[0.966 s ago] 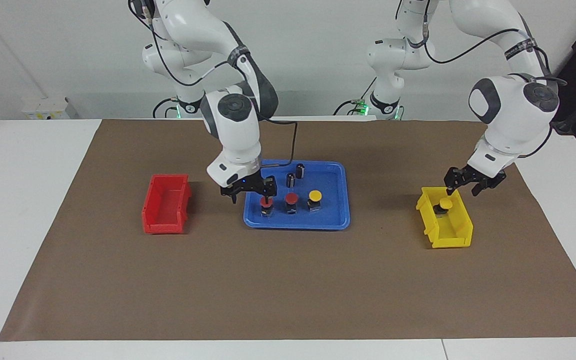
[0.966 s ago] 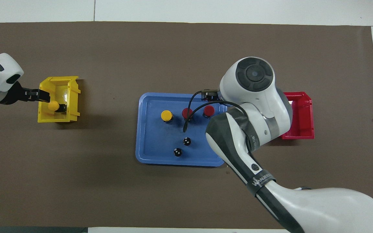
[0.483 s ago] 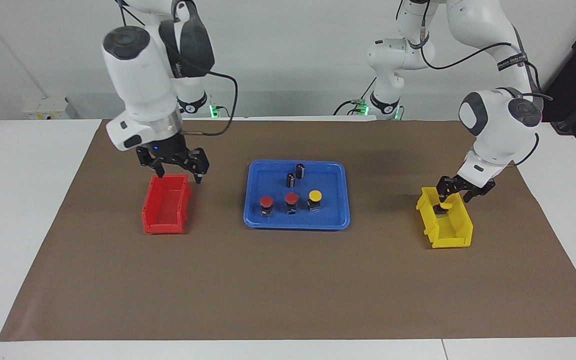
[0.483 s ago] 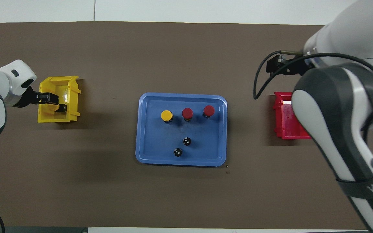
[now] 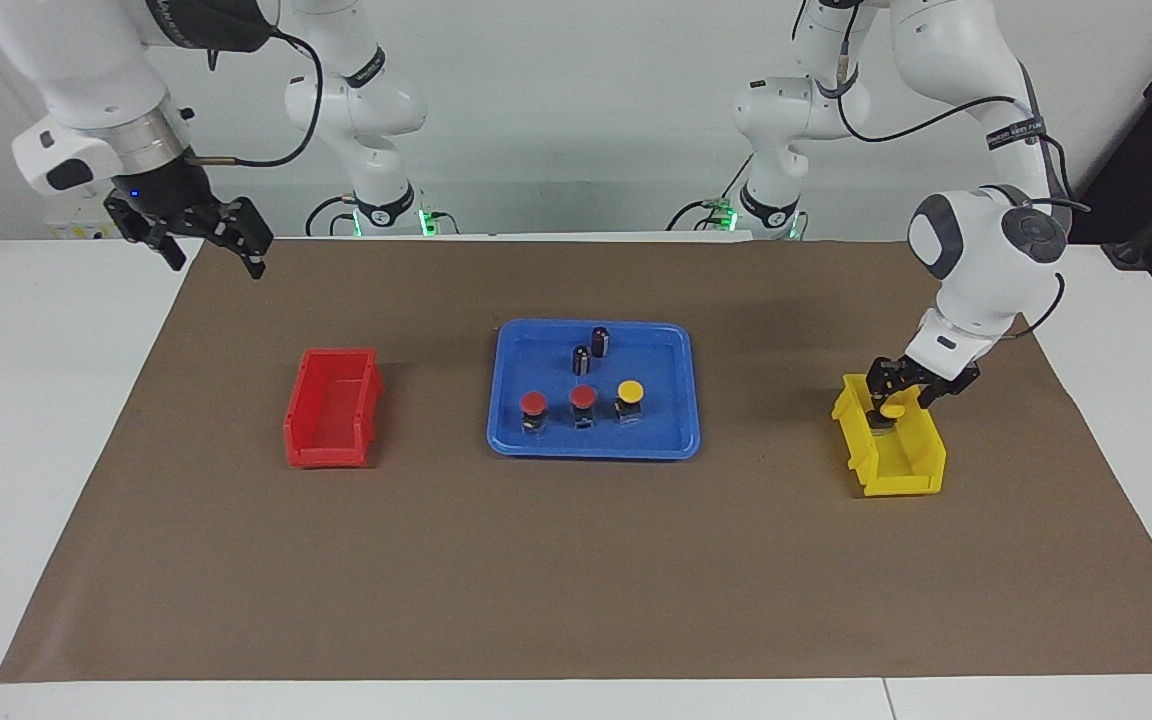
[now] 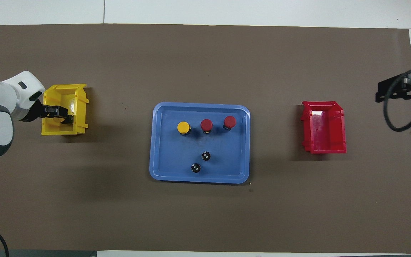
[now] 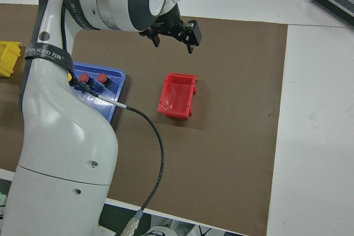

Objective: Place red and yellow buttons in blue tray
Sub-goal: 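Grasp the second yellow button while the right gripper withdraws to rest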

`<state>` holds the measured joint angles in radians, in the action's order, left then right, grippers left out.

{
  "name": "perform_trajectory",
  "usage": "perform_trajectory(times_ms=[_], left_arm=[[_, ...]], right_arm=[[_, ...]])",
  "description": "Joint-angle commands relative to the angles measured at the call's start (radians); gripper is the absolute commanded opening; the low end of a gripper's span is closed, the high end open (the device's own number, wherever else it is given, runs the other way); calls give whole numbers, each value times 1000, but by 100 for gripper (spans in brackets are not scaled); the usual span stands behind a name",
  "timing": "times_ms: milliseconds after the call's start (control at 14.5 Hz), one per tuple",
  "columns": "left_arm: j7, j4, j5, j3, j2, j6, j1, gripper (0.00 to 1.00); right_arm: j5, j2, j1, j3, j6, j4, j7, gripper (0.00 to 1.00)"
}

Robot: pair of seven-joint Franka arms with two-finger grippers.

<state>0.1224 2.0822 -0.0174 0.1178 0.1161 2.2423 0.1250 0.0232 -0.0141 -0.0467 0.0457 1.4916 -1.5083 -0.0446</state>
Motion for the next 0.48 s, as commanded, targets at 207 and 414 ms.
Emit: perform_trajectory(times_ms=[207,414], left_arm=[[-30,25,2,-3,16,54,5,69],[-41,21,4,-3,16,53,13,4]], right_arm=[[-6,54,-19,5,36,-118,34,100],[-9,54,-21,5,29,-112,34,100]])
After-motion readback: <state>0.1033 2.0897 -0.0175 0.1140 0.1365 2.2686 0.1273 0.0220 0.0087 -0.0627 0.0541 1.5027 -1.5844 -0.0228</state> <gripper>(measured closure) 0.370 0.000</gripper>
